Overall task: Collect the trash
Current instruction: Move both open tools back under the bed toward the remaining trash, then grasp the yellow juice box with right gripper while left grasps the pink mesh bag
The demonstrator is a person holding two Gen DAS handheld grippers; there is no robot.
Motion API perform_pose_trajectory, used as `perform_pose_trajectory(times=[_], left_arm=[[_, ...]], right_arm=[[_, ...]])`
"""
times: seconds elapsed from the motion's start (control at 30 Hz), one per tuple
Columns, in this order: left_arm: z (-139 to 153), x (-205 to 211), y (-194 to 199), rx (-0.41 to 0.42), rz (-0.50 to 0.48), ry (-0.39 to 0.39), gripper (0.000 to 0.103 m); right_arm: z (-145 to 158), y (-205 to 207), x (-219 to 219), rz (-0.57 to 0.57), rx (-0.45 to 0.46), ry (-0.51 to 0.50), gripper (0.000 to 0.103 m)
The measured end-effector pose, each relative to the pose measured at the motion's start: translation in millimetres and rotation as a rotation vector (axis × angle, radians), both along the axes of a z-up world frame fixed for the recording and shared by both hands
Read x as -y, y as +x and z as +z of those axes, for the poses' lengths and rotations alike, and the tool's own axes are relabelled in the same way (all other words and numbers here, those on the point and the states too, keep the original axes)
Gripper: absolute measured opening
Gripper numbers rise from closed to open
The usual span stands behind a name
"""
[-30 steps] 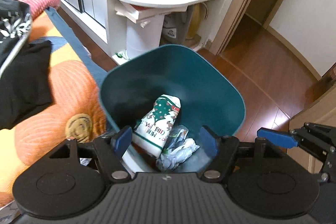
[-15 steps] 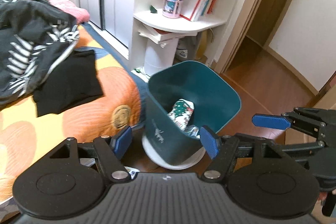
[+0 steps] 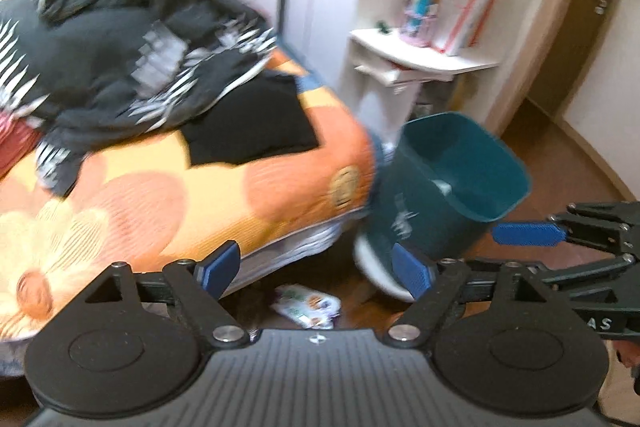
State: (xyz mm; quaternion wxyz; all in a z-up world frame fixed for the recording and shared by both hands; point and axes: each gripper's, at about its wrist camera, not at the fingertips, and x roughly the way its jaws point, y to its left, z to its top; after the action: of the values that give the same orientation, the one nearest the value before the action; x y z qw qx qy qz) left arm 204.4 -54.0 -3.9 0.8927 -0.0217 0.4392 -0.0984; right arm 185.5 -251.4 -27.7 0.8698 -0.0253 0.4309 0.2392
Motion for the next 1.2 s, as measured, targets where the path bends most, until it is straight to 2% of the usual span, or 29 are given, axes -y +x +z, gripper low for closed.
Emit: perform_pose_trajectory(times=[0.1,0.27,0.53,0.7,0.87,0.97,1.2], left_arm=[[-30,-27,1,-0.056,0.05,-0.016,0.084],[-94,-67,6,-0.161,0.114,0.004,0.084],[-196,-132,20,-0.327,0.252,0.034,0.084],[-250,-156,31,-0.384,0.229,0.109,0.084],[-299,-177,45,-0.48,0.262,0.105,0.084],[-324,-182,55,-0.496,0.246,0.155,0.084],[-374,-184,64,-0.497,0.221,0.213,0.084]], right_arm=[[-34,6,-19,-0.002,-0.071,0.005,0.048],[-100,23,-40,-0.035,-0.209,-0.002,0.048],[-195,44,-68,-0.103,-0.341,-0.037,0.048],[-249,62,-84,-0.151,-0.418,-0.046,0.048],[-306,80,-92,-0.242,-0.52,-0.022,0.048],[-341,89,-92,-0.328,-0.583,-0.002,0.048],[-414,107,-94,-0.506,-0.683,0.024,0.048]])
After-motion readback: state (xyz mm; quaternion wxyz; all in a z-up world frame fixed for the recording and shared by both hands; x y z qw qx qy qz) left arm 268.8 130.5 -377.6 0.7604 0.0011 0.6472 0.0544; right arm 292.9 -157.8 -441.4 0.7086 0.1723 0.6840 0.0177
